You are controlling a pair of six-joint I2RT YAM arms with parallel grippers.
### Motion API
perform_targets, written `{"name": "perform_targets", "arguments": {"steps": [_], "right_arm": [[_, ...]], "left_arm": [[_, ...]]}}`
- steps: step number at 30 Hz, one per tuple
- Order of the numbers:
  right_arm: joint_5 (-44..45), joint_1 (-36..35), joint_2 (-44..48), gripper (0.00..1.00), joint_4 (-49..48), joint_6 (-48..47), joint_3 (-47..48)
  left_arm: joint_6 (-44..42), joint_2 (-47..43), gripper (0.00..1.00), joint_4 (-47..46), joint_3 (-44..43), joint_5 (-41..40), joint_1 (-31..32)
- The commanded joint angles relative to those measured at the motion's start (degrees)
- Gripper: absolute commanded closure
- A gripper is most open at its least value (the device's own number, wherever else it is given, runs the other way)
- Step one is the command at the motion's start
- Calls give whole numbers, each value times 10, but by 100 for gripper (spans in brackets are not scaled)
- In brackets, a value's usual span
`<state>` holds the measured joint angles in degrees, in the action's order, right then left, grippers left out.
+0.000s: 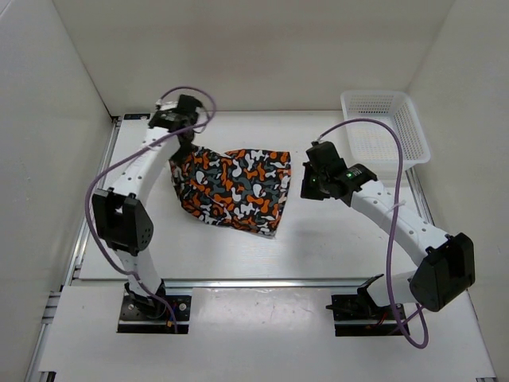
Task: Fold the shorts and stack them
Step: Fold the shorts
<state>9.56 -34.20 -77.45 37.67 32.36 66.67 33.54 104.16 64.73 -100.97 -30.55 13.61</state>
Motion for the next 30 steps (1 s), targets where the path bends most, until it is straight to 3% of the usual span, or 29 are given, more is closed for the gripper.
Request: {"name": "perform_targets", "arguments": {"steps": [1, 10, 13, 17, 19, 20, 22, 23, 28, 30], "right_arm": [[18, 3, 15, 100, 4, -6, 4], [30, 19, 22, 100, 9, -6, -7], [30, 31, 22, 100, 9, -6, -28], [-31, 68, 6, 99, -19, -23, -59], [-82, 96, -15, 90, -45, -28, -73], [-98, 105, -21, 67, -56, -28, -73], [-114, 141, -43, 53, -66, -28, -81], [-132, 155, -58, 49, -75, -28, -81], [-185, 212, -126, 51, -116, -28, -60], [-196, 212, -170, 43, -123, -41, -41]], "left_arm": [[31, -34, 90, 58, -39, -91, 89], [91, 59, 90, 109, -120, -136, 323], [112, 105, 90, 133, -154, -152, 369], [118, 119, 90, 139, -159, -144, 376], [118, 112, 90, 139, -159, -144, 376], [118, 105, 90, 139, -151, -144, 376], [118, 90, 90, 139, -145, -144, 362], [118, 79, 90, 139, -138, -144, 362], [93, 54, 90, 139, -128, -133, 330], [74, 40, 90, 133, -128, -121, 324]]}}
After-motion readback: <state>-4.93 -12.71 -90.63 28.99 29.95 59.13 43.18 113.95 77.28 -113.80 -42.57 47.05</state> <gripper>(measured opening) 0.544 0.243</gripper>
